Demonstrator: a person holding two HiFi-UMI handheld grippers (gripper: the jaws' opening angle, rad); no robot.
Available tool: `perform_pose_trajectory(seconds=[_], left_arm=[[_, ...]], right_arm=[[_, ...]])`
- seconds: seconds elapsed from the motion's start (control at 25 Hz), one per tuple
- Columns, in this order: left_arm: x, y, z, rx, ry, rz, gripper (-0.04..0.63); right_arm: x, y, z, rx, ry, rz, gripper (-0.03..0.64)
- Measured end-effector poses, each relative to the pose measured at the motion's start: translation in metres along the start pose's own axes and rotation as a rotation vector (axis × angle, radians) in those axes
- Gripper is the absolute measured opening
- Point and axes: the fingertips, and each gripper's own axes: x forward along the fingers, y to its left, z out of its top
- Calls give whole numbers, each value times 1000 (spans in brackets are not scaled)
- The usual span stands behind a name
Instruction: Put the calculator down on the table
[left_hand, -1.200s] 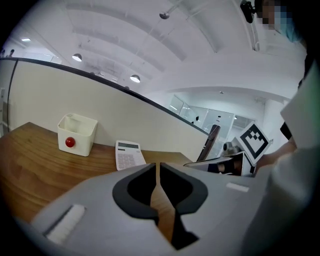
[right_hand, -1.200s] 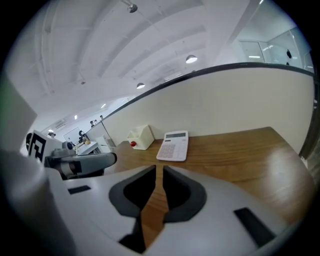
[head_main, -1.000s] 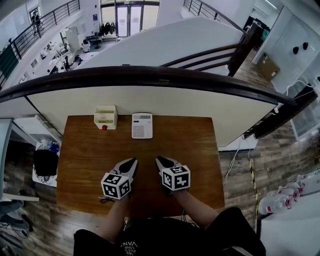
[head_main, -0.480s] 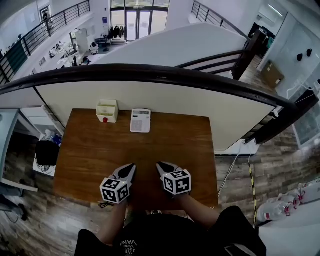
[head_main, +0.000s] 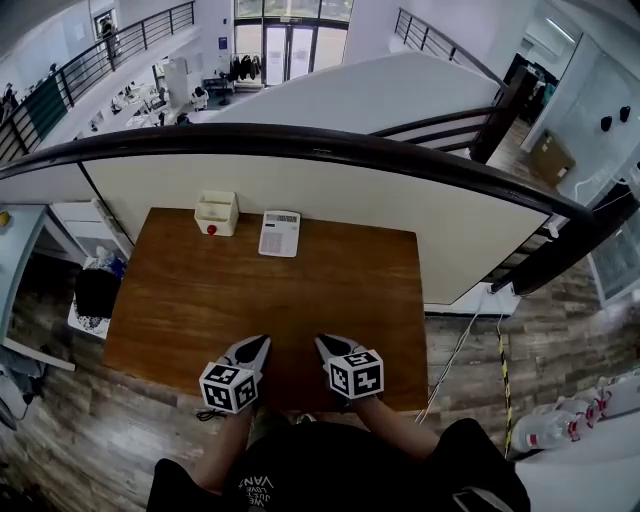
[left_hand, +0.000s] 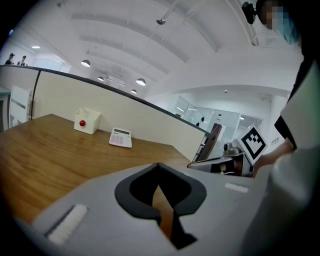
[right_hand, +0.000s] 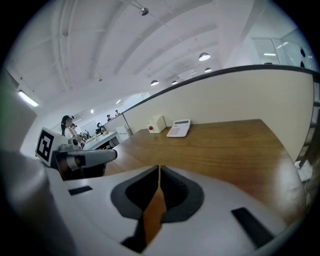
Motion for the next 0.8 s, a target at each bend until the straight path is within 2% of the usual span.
perform_pose_trajectory(seconds=[0.24,0.8], left_arm=[[-11,-14,-16,-6,-5,15,12],[-32,-27,-46,-56,-9,45,12]], right_arm=[[-14,5,-23,3,20,28,23],[-21,17,-48,-18,53,67,15]])
